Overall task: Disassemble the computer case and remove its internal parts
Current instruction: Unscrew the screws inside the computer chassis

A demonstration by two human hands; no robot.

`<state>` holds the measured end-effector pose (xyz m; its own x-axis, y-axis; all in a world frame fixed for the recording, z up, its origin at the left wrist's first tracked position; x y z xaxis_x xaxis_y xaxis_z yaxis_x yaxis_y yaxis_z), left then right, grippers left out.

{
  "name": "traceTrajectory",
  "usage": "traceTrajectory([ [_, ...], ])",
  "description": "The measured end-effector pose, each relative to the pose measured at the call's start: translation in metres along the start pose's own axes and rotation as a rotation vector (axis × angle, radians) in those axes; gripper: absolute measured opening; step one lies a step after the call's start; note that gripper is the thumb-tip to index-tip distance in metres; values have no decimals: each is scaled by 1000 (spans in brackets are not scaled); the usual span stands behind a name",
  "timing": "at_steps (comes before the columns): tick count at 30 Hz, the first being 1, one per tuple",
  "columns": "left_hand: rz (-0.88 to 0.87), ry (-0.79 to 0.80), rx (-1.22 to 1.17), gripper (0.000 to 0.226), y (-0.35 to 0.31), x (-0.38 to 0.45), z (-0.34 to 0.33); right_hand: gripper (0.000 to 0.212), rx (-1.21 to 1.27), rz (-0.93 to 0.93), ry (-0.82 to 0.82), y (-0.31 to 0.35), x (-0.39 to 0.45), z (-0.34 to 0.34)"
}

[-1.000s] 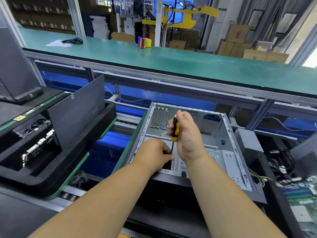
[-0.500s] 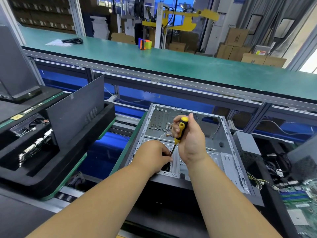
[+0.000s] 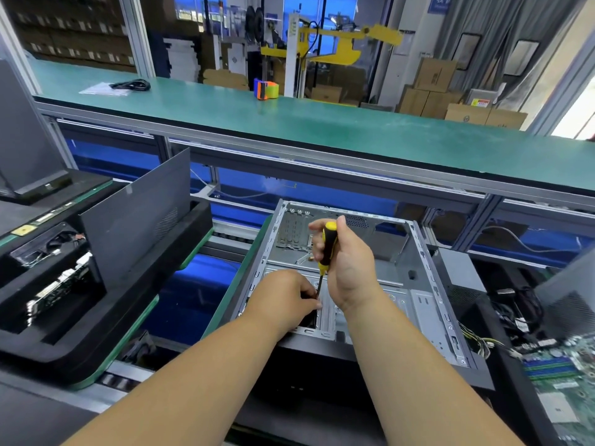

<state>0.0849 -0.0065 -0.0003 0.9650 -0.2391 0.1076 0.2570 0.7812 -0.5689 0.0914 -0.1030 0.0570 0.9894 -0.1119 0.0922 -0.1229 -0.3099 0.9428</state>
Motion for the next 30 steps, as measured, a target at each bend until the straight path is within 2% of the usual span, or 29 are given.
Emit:
traceTrajectory([
  [4, 6, -16, 3, 15, 0, -1, 2, 36, 48, -2, 22, 0, -5, -7],
  [7, 4, -20, 5, 15, 1, 0, 2, 23, -37, 29, -9, 2, -6, -3],
  [11, 3, -1, 10, 17, 0, 0, 0, 25, -51, 30, -24, 7, -3, 5],
  [20, 9, 16, 19, 18, -3, -2, 2, 49, 28, -16, 3, 1, -2, 3],
  [24, 14, 5, 10, 18, -3, -2, 3, 36, 106, 13, 43, 2, -3, 1],
  [30, -26, 25, -30, 20, -6, -6, 4, 22, -44, 31, 43, 8, -1, 8],
])
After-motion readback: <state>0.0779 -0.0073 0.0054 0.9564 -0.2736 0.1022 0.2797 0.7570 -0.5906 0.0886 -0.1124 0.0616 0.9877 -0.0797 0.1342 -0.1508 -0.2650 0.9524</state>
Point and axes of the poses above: each hand's wrist, its own x-axis towards the middle knuckle, its own z-axis out of the back of the hand, y = z × x, the point moved 10 cm from there along x, towards the middle knuckle, and after that the axes turned 2 degrees about -y, right-handed, at the moved point
